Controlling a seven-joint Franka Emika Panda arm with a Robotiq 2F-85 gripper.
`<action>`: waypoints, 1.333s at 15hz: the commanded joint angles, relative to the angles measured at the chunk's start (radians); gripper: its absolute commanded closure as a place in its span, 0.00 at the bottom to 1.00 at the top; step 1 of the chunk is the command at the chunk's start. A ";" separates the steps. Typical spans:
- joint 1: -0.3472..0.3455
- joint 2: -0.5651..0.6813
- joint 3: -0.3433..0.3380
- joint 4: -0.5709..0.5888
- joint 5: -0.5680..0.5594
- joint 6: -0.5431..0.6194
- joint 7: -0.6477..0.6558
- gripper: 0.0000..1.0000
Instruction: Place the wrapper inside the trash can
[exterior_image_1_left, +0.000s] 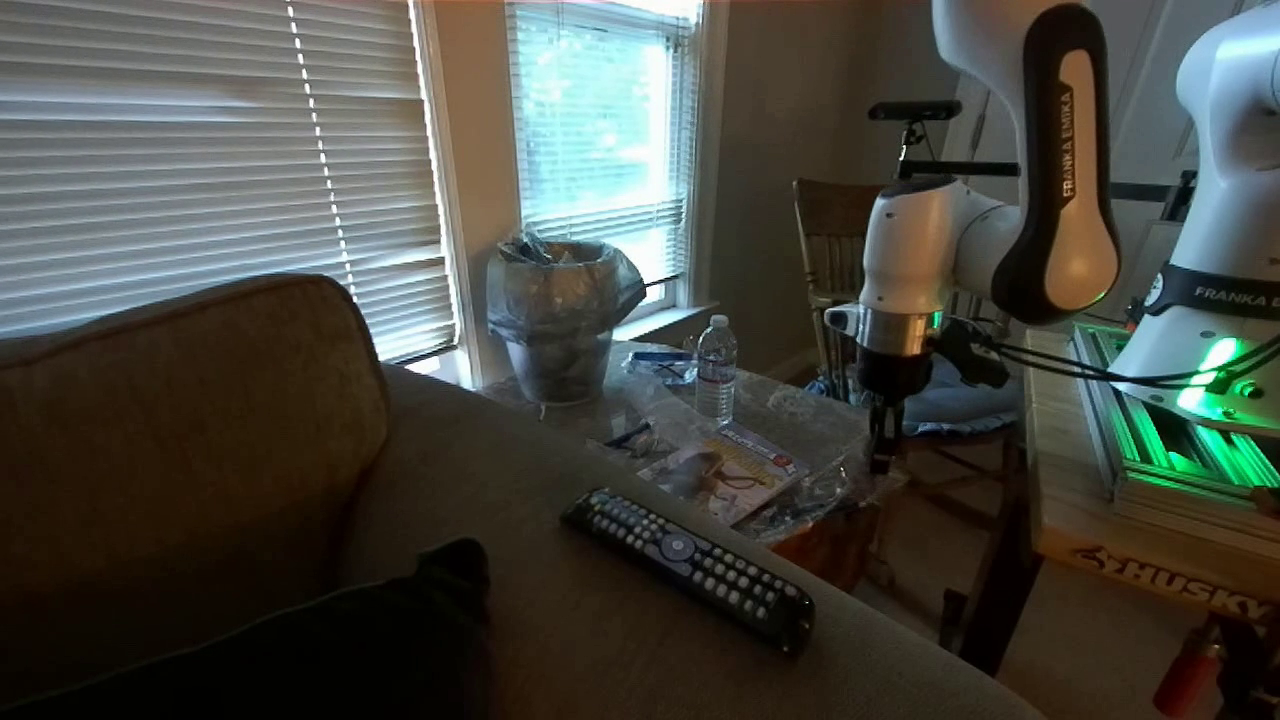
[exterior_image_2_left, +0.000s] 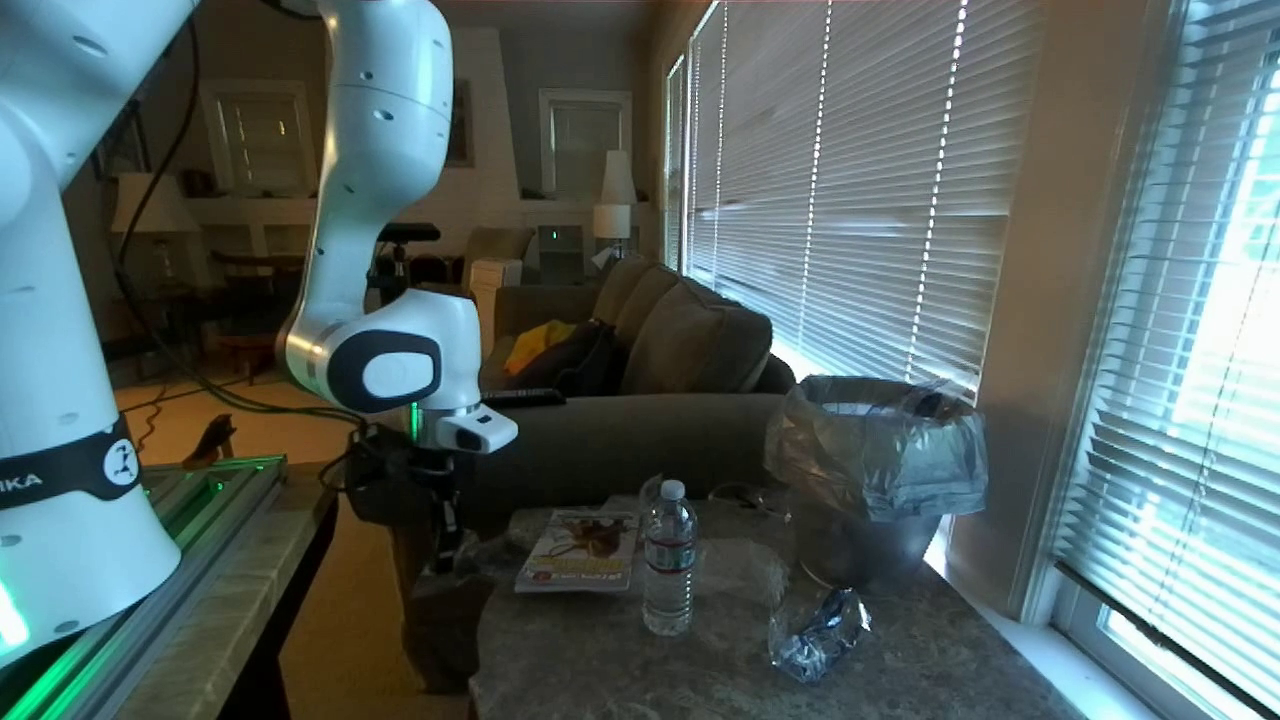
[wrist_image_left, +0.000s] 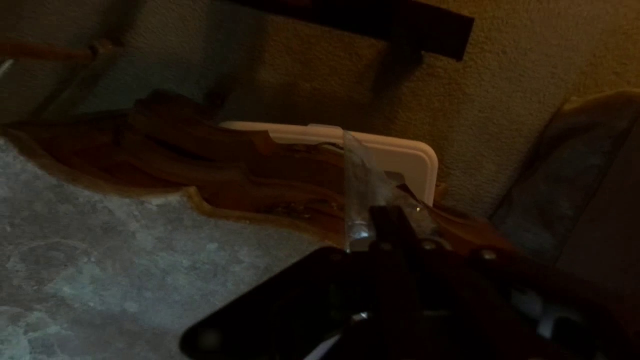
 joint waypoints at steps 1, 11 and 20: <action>-0.033 -0.110 0.015 0.002 -0.060 -0.169 -0.017 1.00; -0.313 -0.361 0.239 -0.015 0.037 -0.494 -0.385 1.00; -0.764 -0.566 0.661 -0.005 0.680 -0.741 -1.030 1.00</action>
